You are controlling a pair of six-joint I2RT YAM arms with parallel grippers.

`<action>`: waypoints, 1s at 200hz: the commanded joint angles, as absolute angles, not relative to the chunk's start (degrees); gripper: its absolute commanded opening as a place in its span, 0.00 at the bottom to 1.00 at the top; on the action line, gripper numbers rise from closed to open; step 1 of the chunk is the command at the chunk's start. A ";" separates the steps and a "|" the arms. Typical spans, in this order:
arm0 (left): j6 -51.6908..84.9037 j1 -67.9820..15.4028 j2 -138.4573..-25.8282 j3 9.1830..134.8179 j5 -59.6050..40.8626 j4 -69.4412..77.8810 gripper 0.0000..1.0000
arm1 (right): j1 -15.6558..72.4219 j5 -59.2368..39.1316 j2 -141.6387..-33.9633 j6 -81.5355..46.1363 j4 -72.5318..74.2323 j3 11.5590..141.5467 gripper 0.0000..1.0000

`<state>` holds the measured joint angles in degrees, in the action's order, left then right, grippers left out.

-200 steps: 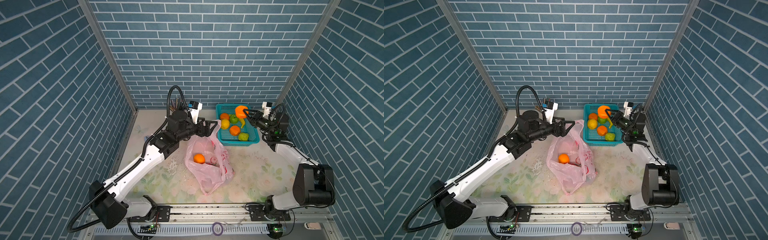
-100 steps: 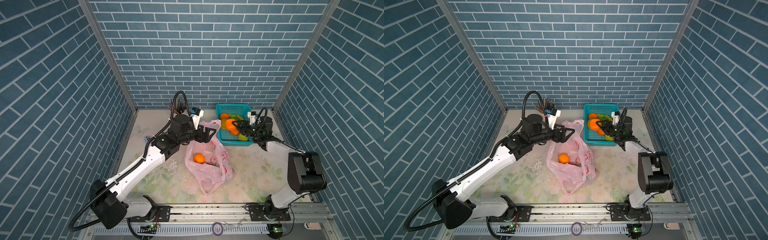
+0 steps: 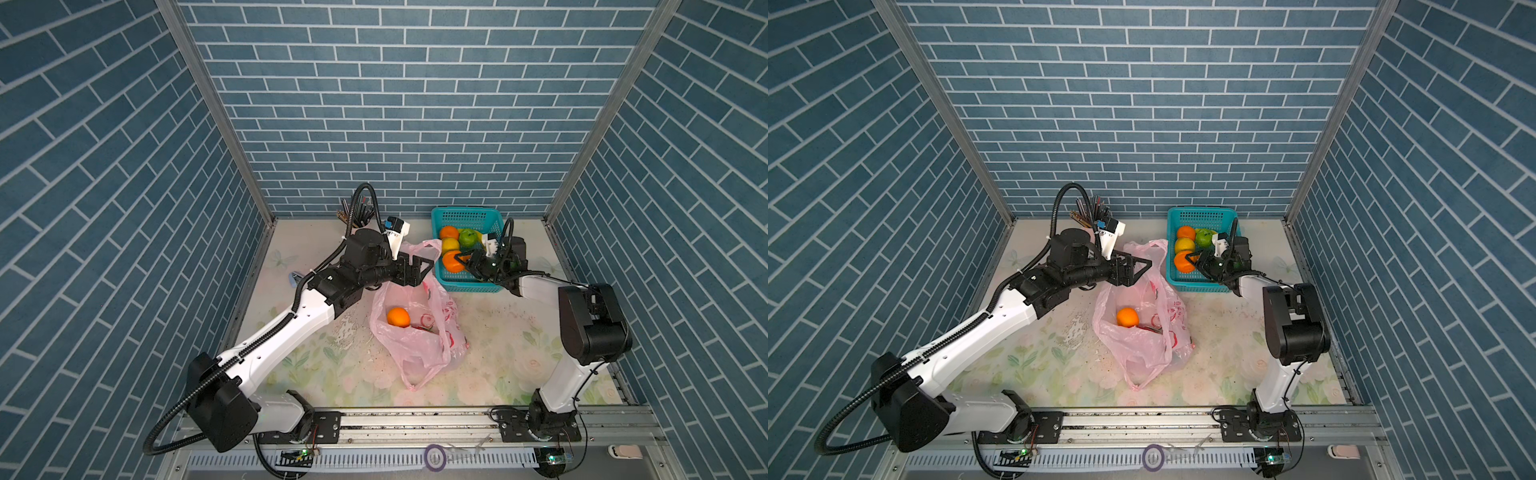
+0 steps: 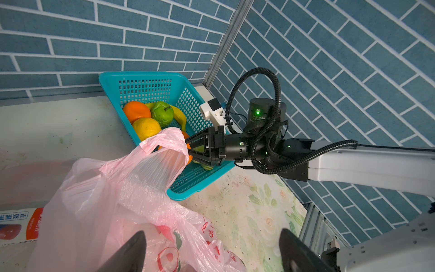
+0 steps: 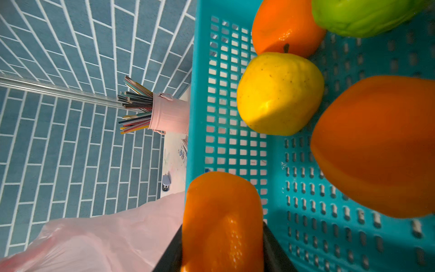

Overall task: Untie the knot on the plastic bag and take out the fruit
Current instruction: 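Carry the orange with the right gripper into the teal basket and release it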

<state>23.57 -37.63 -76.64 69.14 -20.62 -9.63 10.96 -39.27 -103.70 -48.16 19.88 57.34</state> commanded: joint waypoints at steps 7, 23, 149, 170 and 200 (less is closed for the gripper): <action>23.64 -37.55 -76.80 68.67 -20.57 -10.26 0.89 | 11.73 -37.29 -106.59 -43.76 15.99 60.54 0.41; 23.65 -37.53 -76.82 68.54 -20.52 -10.23 0.89 | 11.95 -36.64 -108.23 -42.64 14.49 61.78 0.41; 21.70 -39.03 -76.02 67.83 -14.82 -13.14 0.89 | 11.94 -25.84 -103.80 -35.73 -0.04 66.40 0.76; 20.97 -40.07 -76.11 68.25 -11.87 -14.94 0.88 | 11.93 -23.14 -100.55 -34.52 -2.14 67.08 0.80; 21.10 -41.47 -75.85 68.13 -9.46 -16.67 0.84 | 12.04 -22.20 -93.72 -33.64 -5.10 68.02 0.80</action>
